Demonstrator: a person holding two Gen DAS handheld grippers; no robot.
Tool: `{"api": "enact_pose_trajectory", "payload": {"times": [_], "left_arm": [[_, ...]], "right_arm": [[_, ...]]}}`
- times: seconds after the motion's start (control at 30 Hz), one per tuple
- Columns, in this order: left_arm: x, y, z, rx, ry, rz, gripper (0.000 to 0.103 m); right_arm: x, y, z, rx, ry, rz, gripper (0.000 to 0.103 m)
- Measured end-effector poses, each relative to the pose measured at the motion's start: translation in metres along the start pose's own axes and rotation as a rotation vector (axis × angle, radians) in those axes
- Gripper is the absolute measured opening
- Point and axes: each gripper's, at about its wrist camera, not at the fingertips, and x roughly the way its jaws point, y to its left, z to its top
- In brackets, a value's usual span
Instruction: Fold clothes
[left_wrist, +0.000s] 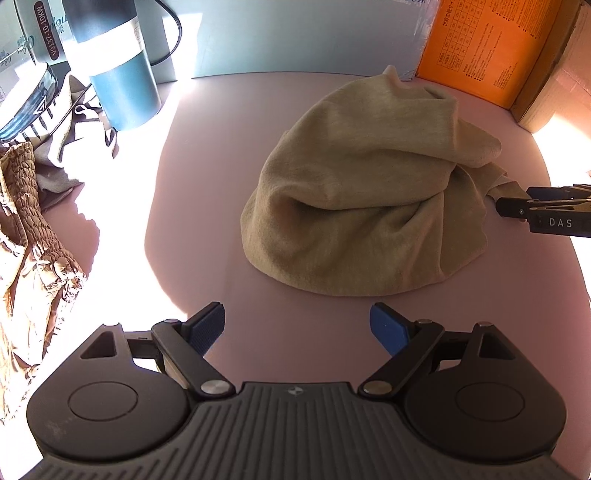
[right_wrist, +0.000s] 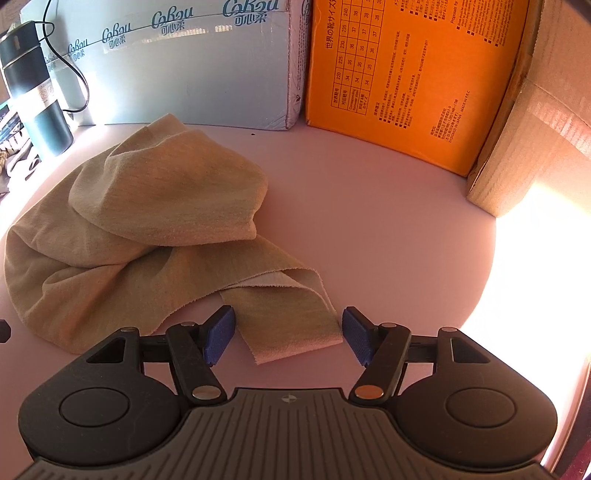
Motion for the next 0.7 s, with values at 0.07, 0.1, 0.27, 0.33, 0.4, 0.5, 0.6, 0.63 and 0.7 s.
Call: {"api": "enact_pose_trajectory", "payload": {"times": [0.07, 0.1, 0.27, 0.33, 0.4, 0.5, 0.6, 0.63, 0.7], "left_arm": [[-0.0006, 0.0007, -0.0002, -0.011, 0.002, 0.006, 0.085], [-0.0005, 0.0009, -0.0002, -0.017, 0.005, 0.017, 0.085], [0.0011, 0.0017, -0.0002, -0.034, 0.029, 0.069, 0.085], [0.002, 0.0022, -0.0007, -0.038, 0.038, 0.079, 0.085], [0.0022, 0.0032, -0.0015, -0.042, 0.041, 0.08, 0.085], [0.0024, 0.0038, -0.0023, -0.046, 0.044, 0.081, 0.085], [0.0026, 0.0037, -0.0024, -0.046, 0.046, 0.082, 0.085], [0.0028, 0.0037, -0.0021, -0.047, 0.046, 0.081, 0.085], [0.0032, 0.0035, -0.002, -0.047, 0.048, 0.081, 0.085]], "right_arm": [[0.0001, 0.0011, 0.0005, -0.003, 0.005, -0.008, 0.065], [0.0001, 0.0015, 0.0008, -0.004, 0.007, -0.012, 0.065], [0.0011, 0.0036, 0.0026, -0.005, 0.02, -0.038, 0.071], [0.0015, 0.004, 0.0033, -0.004, 0.025, -0.047, 0.071], [0.0018, 0.0048, 0.0039, -0.008, 0.029, -0.057, 0.073], [0.0021, 0.0063, 0.0044, -0.017, 0.033, -0.073, 0.076], [0.0028, 0.0072, 0.0054, -0.022, 0.039, -0.085, 0.078], [0.0031, 0.0074, 0.0058, -0.024, 0.042, -0.089, 0.078], [0.0034, 0.0078, 0.0063, -0.028, 0.045, -0.097, 0.079]]}}
